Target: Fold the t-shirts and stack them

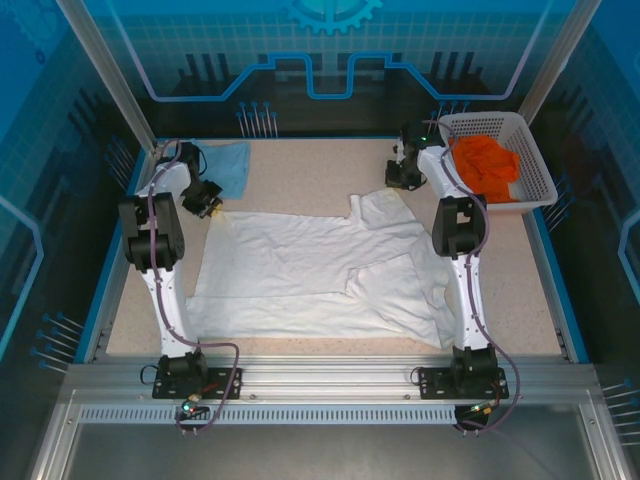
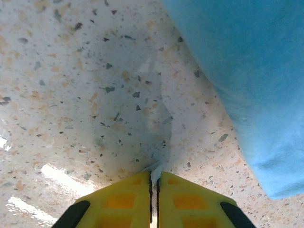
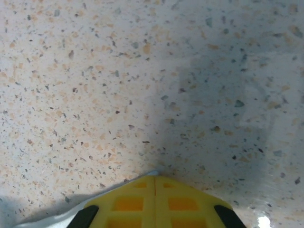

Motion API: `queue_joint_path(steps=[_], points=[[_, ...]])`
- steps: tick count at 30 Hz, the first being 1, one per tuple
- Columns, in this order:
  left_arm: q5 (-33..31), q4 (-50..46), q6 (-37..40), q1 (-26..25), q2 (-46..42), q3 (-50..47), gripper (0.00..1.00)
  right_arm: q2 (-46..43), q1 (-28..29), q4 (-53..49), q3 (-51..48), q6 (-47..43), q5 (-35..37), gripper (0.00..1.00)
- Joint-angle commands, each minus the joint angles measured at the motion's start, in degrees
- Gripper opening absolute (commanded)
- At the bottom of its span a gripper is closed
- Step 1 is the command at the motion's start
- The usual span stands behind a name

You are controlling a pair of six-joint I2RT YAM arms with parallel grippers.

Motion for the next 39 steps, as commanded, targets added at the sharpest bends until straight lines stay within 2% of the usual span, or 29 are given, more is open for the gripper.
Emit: queue_joint_path(steps=[1, 3, 8, 14, 20, 27, 34, 39], points=[[1.6, -0.9, 0.5, 0.5, 0.0, 1.3, 0.05, -2.9, 1.2, -0.5, 0.9, -1.5, 0.8, 0.00], [1.7, -1.3, 0.3, 0.5, -1.0, 1.3, 0.01, -4.6, 1.2, -0.1, 0.6, -1.6, 1.2, 0.00], [2.2, -1.8, 0.0, 0.5, -4.4, 0.4, 0.01, -10.5, 1.4, 3.0, -3.5, -2.1, -0.3, 0.00], [3.6, 2.3, 0.3, 0.4, -11.3, -6.2, 0.00, -20.3, 2.3, 8.0, -14.0, -3.8, -2.4, 0.00], [5.5, 6.1, 2.9, 0.4, -21.1, -17.1, 0.00, -33.4, 3.3, 12.3, -30.2, -7.2, -3.5, 0.00], [5.5, 7.6, 4.3, 0.8, -35.8, -34.7, 0.00, -51.6, 3.0, 14.7, -51.9, -11.3, -9.3, 0.00], [4.6, 9.6, -3.0, 6.5, -46.4, -50.5, 0.00, -67.6, 1.0, 17.5, -70.8, -11.3, -13.0, 0.00], [5.2, 9.9, -4.6, 9.7, -47.4, -54.3, 0.00, -74.2, 0.6, 18.0, -79.7, -10.3, -14.5, 0.00]])
